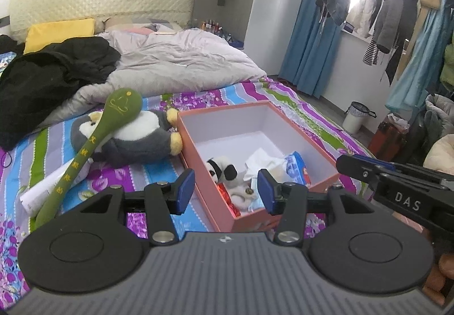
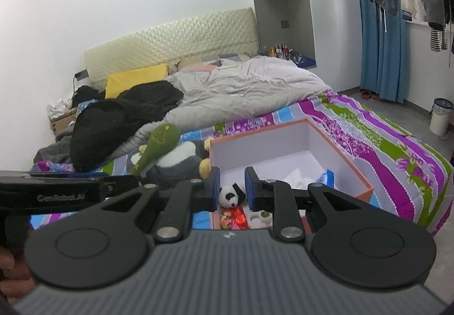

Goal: Organize soft objects
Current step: 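Withdraw both open tools up and away from the box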

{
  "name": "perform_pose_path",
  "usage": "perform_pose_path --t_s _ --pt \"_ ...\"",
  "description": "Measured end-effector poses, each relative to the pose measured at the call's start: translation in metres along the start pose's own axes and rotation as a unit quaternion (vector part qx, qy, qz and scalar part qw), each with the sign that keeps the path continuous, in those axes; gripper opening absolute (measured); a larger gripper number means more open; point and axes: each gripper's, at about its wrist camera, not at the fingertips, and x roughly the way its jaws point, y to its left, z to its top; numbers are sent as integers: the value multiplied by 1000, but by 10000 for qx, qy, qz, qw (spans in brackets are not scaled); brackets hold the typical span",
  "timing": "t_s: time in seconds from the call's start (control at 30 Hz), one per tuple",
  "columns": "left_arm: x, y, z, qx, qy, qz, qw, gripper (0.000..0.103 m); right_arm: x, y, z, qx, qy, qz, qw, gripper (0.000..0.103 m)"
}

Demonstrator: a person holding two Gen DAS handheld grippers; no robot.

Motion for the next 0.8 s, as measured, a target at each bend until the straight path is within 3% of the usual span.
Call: perform_pose_path --t_s 0.47,0.6,0.67,0.73,0.8 --pt "0 -4 -27 -89 220 -29 9997 60 -11 -4 -28 -116 328 -142 9993 23" --pt "2 0 -28 -117 235 16 9997 69 -8 -8 -29 -85 367 -222 9990 24" --pt "2 2 -28 -144 208 67 9997 76 -6 -11 -29 -54 381 -291 9988 51" --pt "3 4 -27 -193 235 134 9994 87 -4 -14 -29 -9 393 -265 9989 88" --pt "4 5 -26 -213 229 203 9993 96 -3 -16 -28 -23 387 -395 9985 91"
